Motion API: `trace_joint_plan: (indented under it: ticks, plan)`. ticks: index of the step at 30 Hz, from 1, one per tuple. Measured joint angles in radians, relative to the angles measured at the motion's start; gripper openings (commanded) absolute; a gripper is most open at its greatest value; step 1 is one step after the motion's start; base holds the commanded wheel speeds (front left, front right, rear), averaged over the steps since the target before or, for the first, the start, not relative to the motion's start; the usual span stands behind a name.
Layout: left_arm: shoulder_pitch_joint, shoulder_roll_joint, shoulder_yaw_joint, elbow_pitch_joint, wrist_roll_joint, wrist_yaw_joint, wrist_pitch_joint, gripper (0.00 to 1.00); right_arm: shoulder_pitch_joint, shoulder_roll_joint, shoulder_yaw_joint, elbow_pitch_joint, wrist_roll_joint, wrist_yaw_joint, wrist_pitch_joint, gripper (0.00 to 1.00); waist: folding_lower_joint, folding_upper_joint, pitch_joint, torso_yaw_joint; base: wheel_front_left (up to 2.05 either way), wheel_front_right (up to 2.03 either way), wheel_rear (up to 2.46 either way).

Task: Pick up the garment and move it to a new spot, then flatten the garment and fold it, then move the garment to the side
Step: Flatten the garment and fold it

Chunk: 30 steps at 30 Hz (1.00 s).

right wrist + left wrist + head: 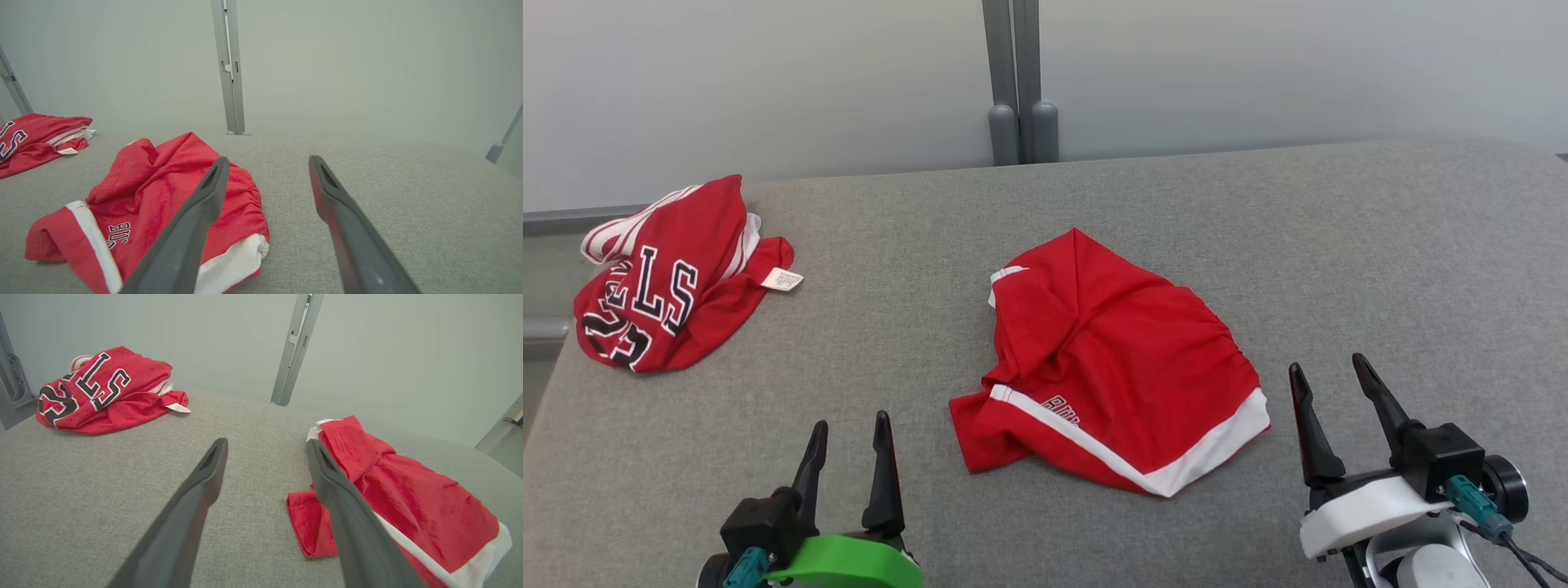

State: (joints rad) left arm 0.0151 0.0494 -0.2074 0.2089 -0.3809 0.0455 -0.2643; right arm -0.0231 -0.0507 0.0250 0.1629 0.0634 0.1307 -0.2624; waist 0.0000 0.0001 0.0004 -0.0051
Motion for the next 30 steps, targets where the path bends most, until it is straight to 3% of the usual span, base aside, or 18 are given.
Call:
trace_joint_plan:
  ticks: [11, 19, 26, 30]
  plan:
    - [-0.052, 0.000, -0.066, 0.073, 0.007, -0.028, 0.045, 1.00, -0.001, 0.000, -0.003, 0.009, -0.005, 0.000, 0.000, 1.00, 0.0000, 0.0000, 0.009, -0.004, 0.00, 0.00, 0.00]
    - [-0.219, -0.001, -0.169, 0.137, 0.000, -0.072, 0.283, 1.00, -0.006, 0.001, -0.003, 0.014, -0.014, 0.000, 0.000, 1.00, 0.0000, 0.0000, 0.019, 0.000, 0.00, 0.00, 0.00]
    - [-0.362, -0.001, -0.246, 0.235, -0.044, -0.070, 0.500, 1.00, -0.025, 0.001, 0.014, 0.018, -0.021, 0.000, 0.000, 1.00, 0.0000, 0.0000, 0.032, -0.016, 0.00, 0.00, 0.00]
    - [-0.409, -0.001, -0.267, 0.302, -0.068, -0.052, 0.555, 1.00, -0.034, 0.001, 0.025, 0.023, -0.021, 0.000, 0.000, 1.00, 0.0000, 0.0000, 0.045, -0.035, 0.00, 0.00, 0.00]
